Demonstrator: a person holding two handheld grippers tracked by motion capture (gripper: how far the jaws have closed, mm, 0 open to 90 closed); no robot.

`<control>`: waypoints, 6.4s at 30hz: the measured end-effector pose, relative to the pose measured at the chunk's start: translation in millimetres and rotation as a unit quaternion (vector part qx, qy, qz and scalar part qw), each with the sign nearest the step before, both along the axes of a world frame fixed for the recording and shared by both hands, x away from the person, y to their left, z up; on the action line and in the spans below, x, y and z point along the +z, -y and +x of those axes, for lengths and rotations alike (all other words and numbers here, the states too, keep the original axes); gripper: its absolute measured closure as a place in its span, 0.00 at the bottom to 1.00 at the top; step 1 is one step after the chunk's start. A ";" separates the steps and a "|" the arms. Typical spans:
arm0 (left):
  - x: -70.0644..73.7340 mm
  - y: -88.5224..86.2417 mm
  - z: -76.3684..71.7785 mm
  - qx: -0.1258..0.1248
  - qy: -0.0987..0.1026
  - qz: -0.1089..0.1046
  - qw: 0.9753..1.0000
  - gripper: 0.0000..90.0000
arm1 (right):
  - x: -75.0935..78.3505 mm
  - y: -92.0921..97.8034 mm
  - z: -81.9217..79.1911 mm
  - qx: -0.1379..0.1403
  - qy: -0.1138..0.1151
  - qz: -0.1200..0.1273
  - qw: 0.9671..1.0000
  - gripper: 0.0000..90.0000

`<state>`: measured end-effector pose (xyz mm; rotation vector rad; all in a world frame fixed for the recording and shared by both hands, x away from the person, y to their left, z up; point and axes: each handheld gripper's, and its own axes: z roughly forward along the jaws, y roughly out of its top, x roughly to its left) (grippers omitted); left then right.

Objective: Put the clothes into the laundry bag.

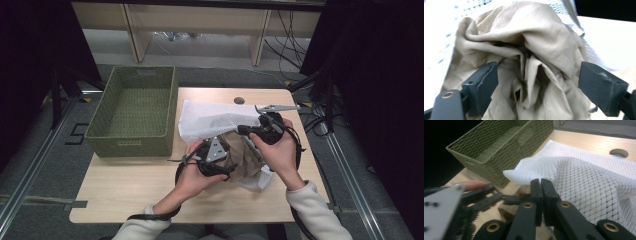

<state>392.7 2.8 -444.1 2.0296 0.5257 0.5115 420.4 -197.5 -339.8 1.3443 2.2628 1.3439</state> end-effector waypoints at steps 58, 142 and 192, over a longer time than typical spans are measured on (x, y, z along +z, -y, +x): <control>46.2 -21.0 -31.4 0.038 0.057 -0.051 0.996 0.89 | 28.1 -12.4 -30.2 0.056 0.050 0.022 0.997 1.00; 5.3 27.9 9.2 -0.041 0.041 -0.008 0.998 0.28 | 12.4 21.3 1.3 -0.024 0.010 0.032 0.999 1.00; -28.4 49.6 12.6 -0.031 0.027 0.086 0.995 0.94 | 23.0 2.3 -17.8 0.018 0.020 0.030 0.999 1.00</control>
